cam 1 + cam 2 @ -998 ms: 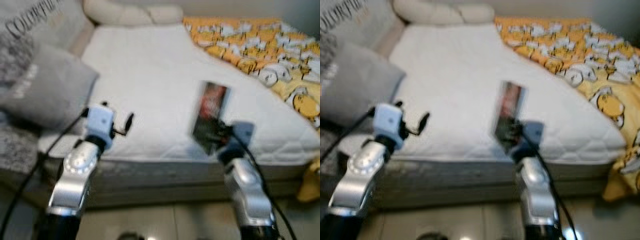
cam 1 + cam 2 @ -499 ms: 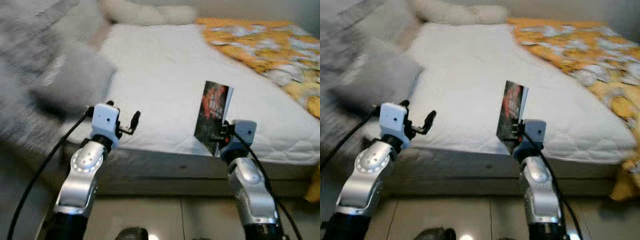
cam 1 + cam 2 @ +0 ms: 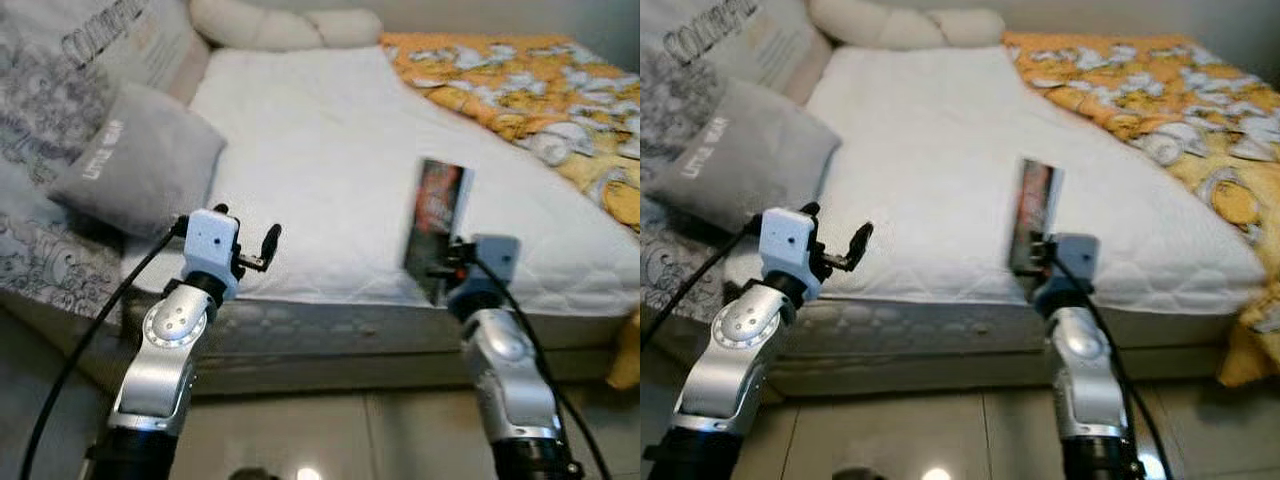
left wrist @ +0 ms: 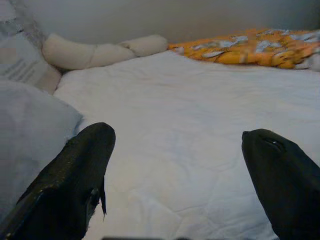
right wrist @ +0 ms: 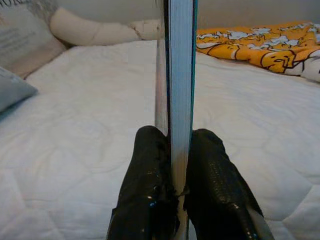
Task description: Clean up the room
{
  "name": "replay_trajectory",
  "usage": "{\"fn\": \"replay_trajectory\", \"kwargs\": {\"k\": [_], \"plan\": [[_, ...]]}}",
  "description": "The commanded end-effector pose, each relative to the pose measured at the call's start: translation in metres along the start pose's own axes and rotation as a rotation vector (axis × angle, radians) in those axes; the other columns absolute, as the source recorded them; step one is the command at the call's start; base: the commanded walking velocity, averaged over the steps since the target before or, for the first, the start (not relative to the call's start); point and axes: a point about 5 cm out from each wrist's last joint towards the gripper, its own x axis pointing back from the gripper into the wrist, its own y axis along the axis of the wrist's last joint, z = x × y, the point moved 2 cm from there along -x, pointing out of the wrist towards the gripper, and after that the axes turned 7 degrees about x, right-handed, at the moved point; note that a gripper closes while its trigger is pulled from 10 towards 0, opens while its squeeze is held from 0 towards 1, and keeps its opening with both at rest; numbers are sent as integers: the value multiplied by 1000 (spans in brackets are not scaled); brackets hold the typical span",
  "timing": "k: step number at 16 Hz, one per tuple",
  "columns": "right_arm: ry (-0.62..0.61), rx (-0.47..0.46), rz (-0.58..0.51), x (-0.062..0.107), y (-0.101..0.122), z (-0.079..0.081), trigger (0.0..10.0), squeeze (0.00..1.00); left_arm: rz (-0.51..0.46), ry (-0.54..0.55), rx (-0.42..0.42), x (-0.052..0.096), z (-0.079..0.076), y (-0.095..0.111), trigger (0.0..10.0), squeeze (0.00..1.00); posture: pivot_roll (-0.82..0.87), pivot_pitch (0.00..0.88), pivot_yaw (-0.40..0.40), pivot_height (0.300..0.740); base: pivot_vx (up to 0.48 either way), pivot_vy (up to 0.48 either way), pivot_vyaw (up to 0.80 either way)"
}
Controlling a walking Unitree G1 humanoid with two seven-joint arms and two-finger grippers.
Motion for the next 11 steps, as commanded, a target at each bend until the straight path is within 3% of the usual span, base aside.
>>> {"fn": "replay_trajectory", "kwargs": {"k": [1,3,5,11], "plan": [[36,-3,-52,-4,13,11,10000,0,-2,16,-8,0,5,1,10000,0,92,0,-16,740,319,0,0],[67,12,-58,-5,14,14,10000,0,-2,18,-8,0,5,1,10000,0,92,0,-16,740,321,0,206],[94,27,-65,-5,15,19,10000,0,0,16,-10,1,6,0,10000,0,94,0,-14,740,326,0,800],[36,-22,-58,-7,13,11,10000,0,3,5,-16,0,4,-1,10000,0,97,0,-10,740,334,0,0]]}}
